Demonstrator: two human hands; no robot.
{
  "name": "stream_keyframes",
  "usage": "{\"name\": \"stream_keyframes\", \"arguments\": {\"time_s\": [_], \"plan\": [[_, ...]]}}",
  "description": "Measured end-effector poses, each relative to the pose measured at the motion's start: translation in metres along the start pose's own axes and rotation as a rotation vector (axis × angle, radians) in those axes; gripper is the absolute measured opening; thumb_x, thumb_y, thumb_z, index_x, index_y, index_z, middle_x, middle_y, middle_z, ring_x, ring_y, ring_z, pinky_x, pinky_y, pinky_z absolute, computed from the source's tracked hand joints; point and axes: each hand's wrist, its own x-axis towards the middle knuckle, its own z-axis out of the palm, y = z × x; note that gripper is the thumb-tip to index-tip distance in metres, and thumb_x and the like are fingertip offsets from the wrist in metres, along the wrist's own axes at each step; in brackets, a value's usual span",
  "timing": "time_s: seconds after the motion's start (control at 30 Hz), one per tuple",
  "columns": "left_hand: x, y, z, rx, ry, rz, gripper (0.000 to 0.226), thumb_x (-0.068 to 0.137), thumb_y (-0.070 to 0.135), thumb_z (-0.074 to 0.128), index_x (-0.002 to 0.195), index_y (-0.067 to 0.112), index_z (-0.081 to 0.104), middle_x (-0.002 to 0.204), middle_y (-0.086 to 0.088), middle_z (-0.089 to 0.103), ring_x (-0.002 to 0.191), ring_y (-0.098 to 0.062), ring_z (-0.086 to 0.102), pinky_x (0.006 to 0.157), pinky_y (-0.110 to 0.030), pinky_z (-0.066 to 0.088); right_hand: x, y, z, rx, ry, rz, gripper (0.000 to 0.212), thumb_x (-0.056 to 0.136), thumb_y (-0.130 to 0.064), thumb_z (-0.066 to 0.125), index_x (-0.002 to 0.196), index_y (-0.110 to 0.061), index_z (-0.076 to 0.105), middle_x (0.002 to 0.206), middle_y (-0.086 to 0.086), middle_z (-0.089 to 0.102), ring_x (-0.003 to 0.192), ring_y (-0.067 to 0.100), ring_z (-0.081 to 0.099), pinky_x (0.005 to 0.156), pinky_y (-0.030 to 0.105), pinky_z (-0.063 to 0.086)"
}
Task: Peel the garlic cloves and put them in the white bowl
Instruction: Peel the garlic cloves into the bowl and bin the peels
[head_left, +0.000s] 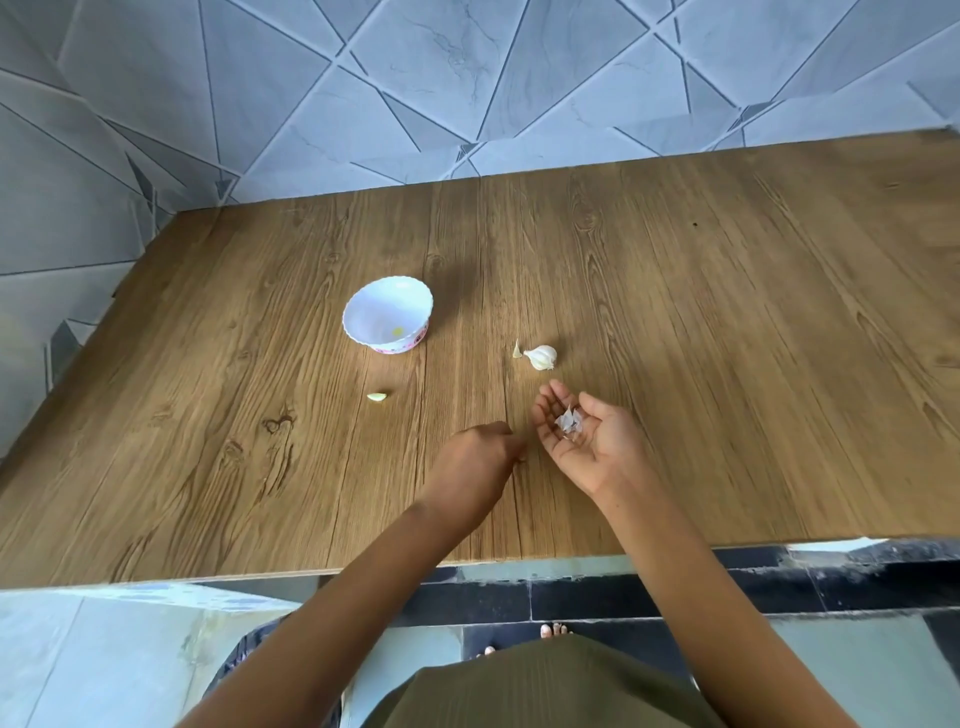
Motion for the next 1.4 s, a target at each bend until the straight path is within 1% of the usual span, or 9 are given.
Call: {"name": "stream_keyframes", "arguments": {"time_s": [0.17,0.4,0.6,0.8,0.97,1.03,1.1,1.2,1.4], "plan": [[0.018,0.0,0.0,0.112,-0.043,-0.028,0.017,0.09,0.006,0.054,0.101,0.013,0.064,0.09,-0.005,0.067,0.078,-0.02,0.064,0.068,-0.031,0.052,0.002,0.002,-0.001,-0.009,0.015,-0.002,0.036,0.101,-0.016,0.033,0.087,0.004,0.061,0.085,0.015,0.063,0.08,0.022,0.06,0.077,0.031,0.05],[0.035,-0.017,-0.04,-0.766,-0.018,-0.372,0.018,0.075,-0.008,0.068,0.079,0.01,0.068,0.073,-0.009,0.07,0.06,-0.007,0.067,0.064,-0.021,0.056,0.0,0.005,-0.001,-0.062,0.033,0.003,0.031,0.1,-0.014,0.038,0.088,0.004,0.06,0.088,0.014,0.06,0.086,0.022,0.059,0.087,0.034,0.047],[0.037,0.012,-0.04,-0.399,0.007,0.02,0.022,0.08,-0.005,0.059,0.091,0.005,0.074,0.087,-0.008,0.073,0.081,-0.021,0.068,0.078,-0.035,0.053,0.002,0.014,0.003,-0.01,0.03,0.054,0.021,0.097,-0.007,0.039,0.088,0.002,0.056,0.083,0.016,0.063,0.079,0.023,0.06,0.096,0.033,0.047],[0.034,0.012,-0.041,-0.465,0.155,-0.03,0.021,0.074,-0.007,0.062,0.082,0.009,0.073,0.08,-0.004,0.07,0.073,-0.017,0.064,0.071,-0.035,0.054,0.001,0.014,0.005,0.012,0.008,0.074,0.026,0.098,-0.009,0.039,0.087,0.005,0.058,0.068,0.016,0.069,0.069,0.022,0.066,0.077,0.03,0.051],[0.034,-0.017,-0.038,-0.338,0.118,-0.121,0.03,0.083,-0.012,0.051,0.092,0.006,0.073,0.089,-0.007,0.073,0.072,-0.008,0.062,0.066,-0.002,0.041,-0.003,0.002,-0.001,0.078,0.014,0.036,0.027,0.098,-0.008,0.039,0.088,0.006,0.06,0.085,0.018,0.063,0.082,0.024,0.06,0.075,0.032,0.051],[0.033,-0.021,-0.031,-0.259,0.028,-0.059,0.036,0.086,-0.014,0.046,0.102,0.004,0.071,0.103,-0.008,0.071,0.088,-0.012,0.065,0.077,-0.003,0.043,-0.004,-0.004,-0.003,0.079,0.013,0.012,0.027,0.098,-0.008,0.039,0.091,0.006,0.06,0.089,0.017,0.062,0.084,0.023,0.06,0.073,0.032,0.051],[0.03,-0.021,-0.023,-0.16,-0.053,0.028,0.041,0.086,-0.015,0.044,0.109,0.007,0.069,0.113,-0.006,0.068,0.102,-0.015,0.064,0.09,-0.019,0.048,-0.005,-0.006,-0.004,0.073,0.011,0.006,0.026,0.098,-0.007,0.038,0.092,0.006,0.06,0.089,0.017,0.062,0.085,0.023,0.06,0.072,0.032,0.051],[0.024,-0.023,-0.018,-0.096,-0.078,0.098,0.044,0.084,-0.016,0.043,0.108,0.009,0.07,0.112,-0.005,0.068,0.103,-0.015,0.064,0.09,-0.03,0.05,-0.006,-0.006,-0.004,0.069,0.005,0.004,0.027,0.098,-0.008,0.039,0.092,0.006,0.061,0.089,0.016,0.062,0.085,0.023,0.06,0.073,0.032,0.051],[0.016,-0.026,-0.026,-0.163,-0.088,0.06,0.037,0.086,-0.013,0.045,0.102,0.006,0.072,0.105,-0.007,0.071,0.096,-0.013,0.066,0.083,-0.01,0.042,-0.007,-0.003,-0.001,0.07,0.004,0.013,0.027,0.098,-0.007,0.038,0.092,0.006,0.061,0.09,0.016,0.062,0.086,0.022,0.06,0.075,0.033,0.051]]}}
